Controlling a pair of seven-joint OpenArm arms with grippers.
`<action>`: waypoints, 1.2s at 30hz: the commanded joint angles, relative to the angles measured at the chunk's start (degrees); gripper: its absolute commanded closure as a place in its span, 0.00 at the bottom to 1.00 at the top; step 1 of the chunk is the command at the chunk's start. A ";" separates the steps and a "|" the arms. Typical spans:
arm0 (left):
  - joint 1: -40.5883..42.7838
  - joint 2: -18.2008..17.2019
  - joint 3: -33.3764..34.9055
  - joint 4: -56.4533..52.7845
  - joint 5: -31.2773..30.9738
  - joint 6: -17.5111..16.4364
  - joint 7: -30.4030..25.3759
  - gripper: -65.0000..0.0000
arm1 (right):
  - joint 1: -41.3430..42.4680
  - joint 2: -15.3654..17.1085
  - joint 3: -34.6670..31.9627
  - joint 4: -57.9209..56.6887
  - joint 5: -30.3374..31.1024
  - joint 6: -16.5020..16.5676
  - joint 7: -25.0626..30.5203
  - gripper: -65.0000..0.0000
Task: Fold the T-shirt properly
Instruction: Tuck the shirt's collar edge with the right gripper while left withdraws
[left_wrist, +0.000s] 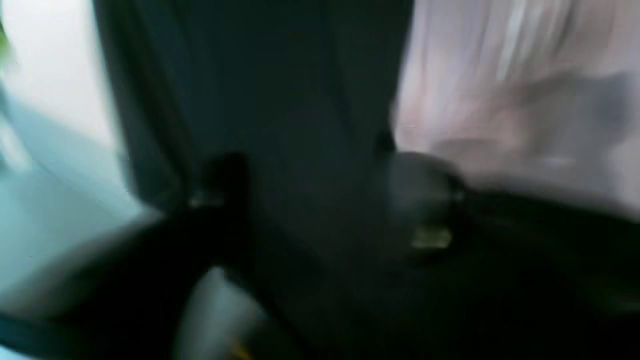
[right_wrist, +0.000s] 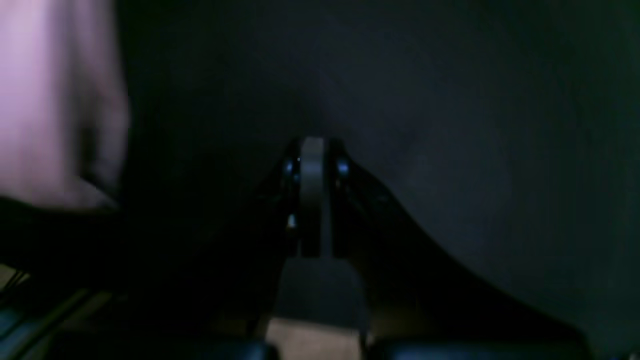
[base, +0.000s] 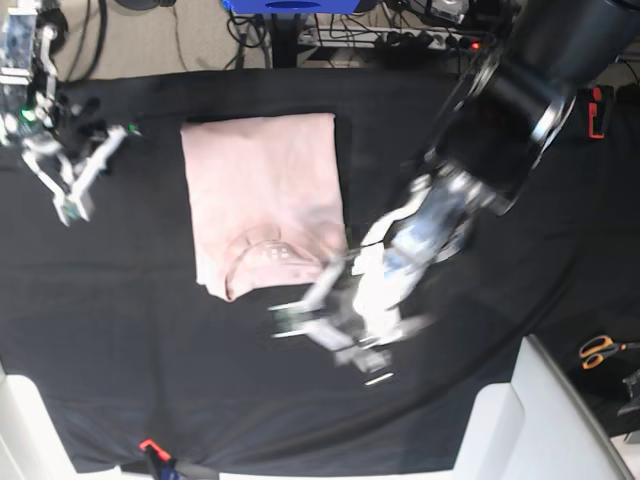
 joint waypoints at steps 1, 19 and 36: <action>1.46 -0.54 -2.80 2.72 -0.43 0.36 -0.78 0.85 | 1.77 1.08 0.23 0.78 0.34 0.25 1.02 0.97; 41.38 -4.76 -44.56 14.94 -0.87 0.36 -8.87 1.00 | 29.11 0.55 -17.35 -20.84 0.34 0.34 3.04 0.42; 41.82 -4.59 -44.12 12.83 -0.96 0.36 -8.78 1.00 | 32.80 -3.58 -22.36 -26.03 0.60 0.34 4.27 0.42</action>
